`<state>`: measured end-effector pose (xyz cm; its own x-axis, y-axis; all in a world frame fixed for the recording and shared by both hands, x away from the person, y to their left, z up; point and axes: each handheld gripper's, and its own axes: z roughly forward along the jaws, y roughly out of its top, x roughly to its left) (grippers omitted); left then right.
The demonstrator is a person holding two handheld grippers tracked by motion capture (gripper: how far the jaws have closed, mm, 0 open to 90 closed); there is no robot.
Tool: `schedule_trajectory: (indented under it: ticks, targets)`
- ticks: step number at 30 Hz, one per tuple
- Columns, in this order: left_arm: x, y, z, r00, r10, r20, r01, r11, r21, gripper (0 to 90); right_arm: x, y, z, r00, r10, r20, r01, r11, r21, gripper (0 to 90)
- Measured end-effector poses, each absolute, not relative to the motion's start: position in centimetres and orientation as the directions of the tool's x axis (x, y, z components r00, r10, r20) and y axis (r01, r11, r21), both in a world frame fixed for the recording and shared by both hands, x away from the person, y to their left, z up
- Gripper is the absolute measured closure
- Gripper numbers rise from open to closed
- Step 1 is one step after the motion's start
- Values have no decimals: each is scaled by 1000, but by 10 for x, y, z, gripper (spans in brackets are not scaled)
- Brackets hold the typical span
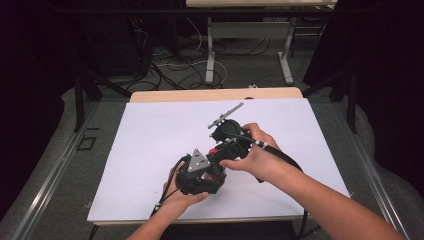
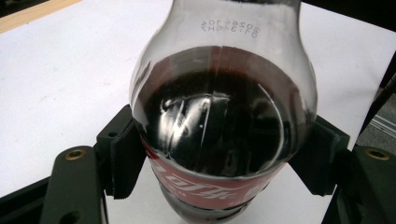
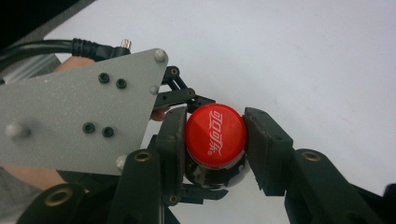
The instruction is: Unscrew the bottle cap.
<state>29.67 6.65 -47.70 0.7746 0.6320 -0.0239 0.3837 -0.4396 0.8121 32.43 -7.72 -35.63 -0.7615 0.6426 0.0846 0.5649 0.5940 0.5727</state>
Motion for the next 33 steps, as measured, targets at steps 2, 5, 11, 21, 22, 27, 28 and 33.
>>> schedule_trajectory:
  ticks: [2, 5, 11, 21, 22, 27, 28, 33]
  targets:
    - [296, 67, -477, 779, 627, -25, 385, -445, 809, 290, 327, -77, -356, -795, 603, 69, 528, 633, 566, 610]
    - [297, 66, -477, 790, 612, -31, 378, -448, 810, 290, 334, -81, -355, -868, 493, 60, 440, 708, 553, 611]
    - [294, 64, -475, 819, 573, -26, 349, -461, 816, 290, 347, -89, -352, -991, 130, 12, 116, 830, 545, 613]
    - [288, 57, -475, 865, 502, -19, 309, -503, 807, 290, 359, -100, -352, -973, -228, 19, -181, 817, 547, 615]
    - [289, 57, -475, 867, 498, -20, 310, -508, 804, 290, 360, -100, -353, -967, -256, 10, -209, 810, 548, 615]
    - [290, 60, -475, 856, 514, -46, 335, -485, 808, 290, 362, -100, -354, -984, -167, 56, -107, 820, 562, 537]
    - [291, 61, -474, 854, 519, -43, 336, -485, 807, 290, 362, -101, -354, -991, -116, 63, -61, 826, 560, 478]
    - [294, 64, -474, 818, 573, -45, 361, -452, 816, 290, 355, -102, -348, -982, 168, 88, 188, 795, 576, 414]
